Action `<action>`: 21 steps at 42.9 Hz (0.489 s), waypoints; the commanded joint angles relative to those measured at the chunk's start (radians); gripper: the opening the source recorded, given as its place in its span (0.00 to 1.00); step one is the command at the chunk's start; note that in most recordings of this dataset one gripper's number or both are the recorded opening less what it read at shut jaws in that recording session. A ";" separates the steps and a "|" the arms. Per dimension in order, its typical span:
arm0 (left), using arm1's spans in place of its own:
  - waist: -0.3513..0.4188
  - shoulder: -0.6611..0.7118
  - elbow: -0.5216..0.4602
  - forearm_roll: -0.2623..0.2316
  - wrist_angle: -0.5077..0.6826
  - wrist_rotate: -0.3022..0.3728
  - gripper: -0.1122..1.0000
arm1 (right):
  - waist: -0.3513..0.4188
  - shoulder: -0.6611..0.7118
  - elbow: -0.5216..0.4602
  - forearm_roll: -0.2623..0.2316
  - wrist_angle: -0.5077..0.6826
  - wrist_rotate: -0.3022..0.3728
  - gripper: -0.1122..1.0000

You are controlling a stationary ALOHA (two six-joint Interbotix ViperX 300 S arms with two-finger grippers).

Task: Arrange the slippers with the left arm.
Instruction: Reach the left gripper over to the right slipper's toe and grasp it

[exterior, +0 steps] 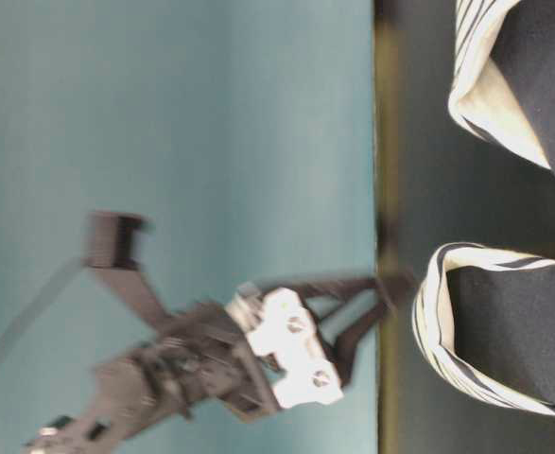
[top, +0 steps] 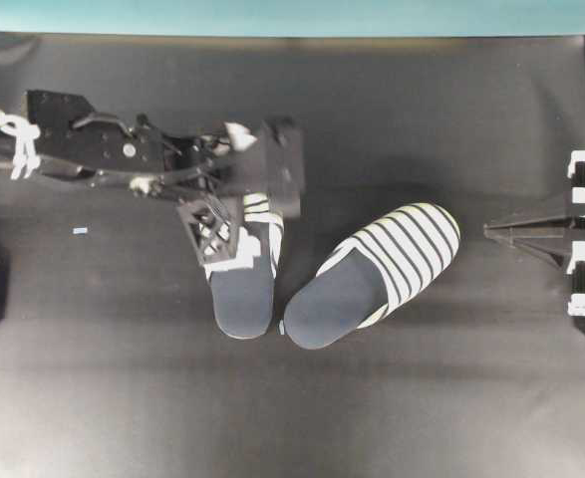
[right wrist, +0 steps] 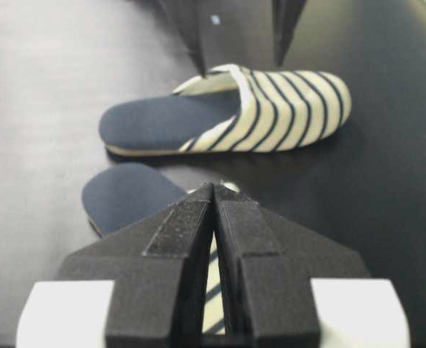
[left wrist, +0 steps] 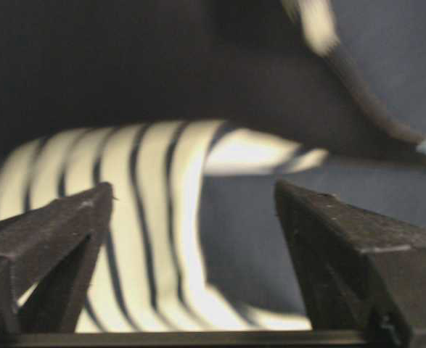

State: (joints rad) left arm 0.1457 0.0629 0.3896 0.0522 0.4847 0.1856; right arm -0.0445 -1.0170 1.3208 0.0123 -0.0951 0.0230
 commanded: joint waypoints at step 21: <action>-0.066 0.209 -0.175 0.003 -0.353 0.528 0.87 | -0.002 0.002 -0.006 0.002 -0.025 0.006 0.11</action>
State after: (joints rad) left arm 0.0905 0.2270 0.2608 0.0522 0.1411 0.7010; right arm -0.0460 -1.0201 1.3208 0.0123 -0.1089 0.0230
